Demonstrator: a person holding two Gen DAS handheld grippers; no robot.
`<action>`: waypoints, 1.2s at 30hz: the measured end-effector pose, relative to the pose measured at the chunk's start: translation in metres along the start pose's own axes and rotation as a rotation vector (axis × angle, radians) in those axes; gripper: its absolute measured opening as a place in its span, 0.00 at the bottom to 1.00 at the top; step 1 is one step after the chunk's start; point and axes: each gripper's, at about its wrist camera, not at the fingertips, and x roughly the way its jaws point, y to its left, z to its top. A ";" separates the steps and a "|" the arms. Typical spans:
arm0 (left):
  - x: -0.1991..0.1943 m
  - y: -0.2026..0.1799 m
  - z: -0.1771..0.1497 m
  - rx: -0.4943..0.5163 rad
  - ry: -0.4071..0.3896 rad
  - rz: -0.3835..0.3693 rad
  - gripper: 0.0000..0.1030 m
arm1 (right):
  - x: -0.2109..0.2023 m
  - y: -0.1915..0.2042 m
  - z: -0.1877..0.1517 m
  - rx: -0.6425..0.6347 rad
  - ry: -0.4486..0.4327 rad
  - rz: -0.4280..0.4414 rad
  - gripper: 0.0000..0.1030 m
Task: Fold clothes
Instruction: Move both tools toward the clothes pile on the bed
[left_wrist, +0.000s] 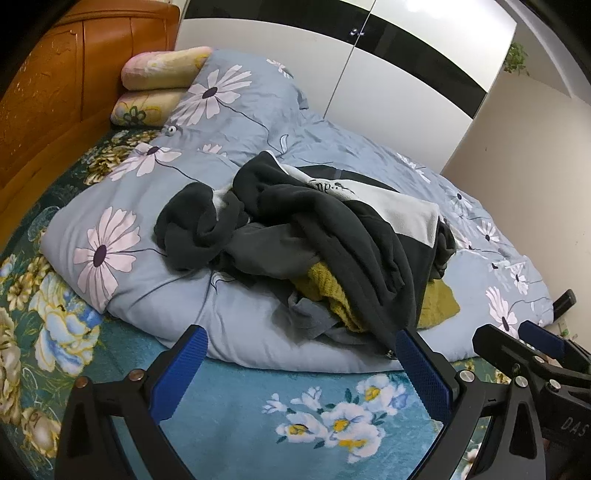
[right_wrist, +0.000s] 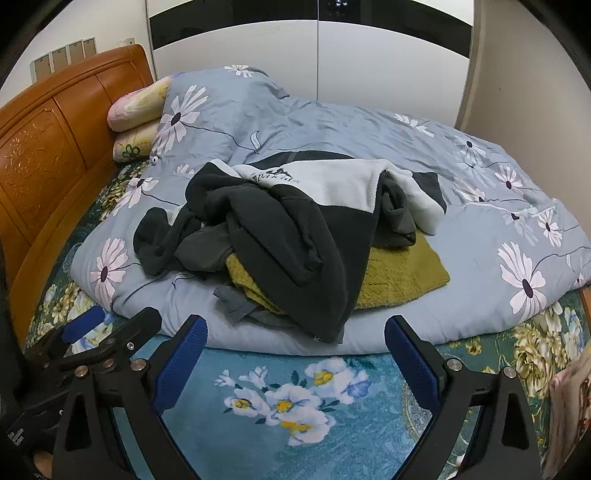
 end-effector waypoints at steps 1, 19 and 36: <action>0.001 -0.001 0.000 0.003 -0.005 0.003 1.00 | 0.000 0.000 0.000 -0.004 -0.001 -0.001 0.94; 0.015 -0.026 0.008 0.005 -0.073 0.062 1.00 | 0.009 -0.019 0.002 -0.069 -0.049 0.031 0.94; 0.038 -0.042 0.012 0.052 -0.047 0.076 1.00 | 0.019 -0.045 -0.003 -0.059 -0.062 0.052 0.94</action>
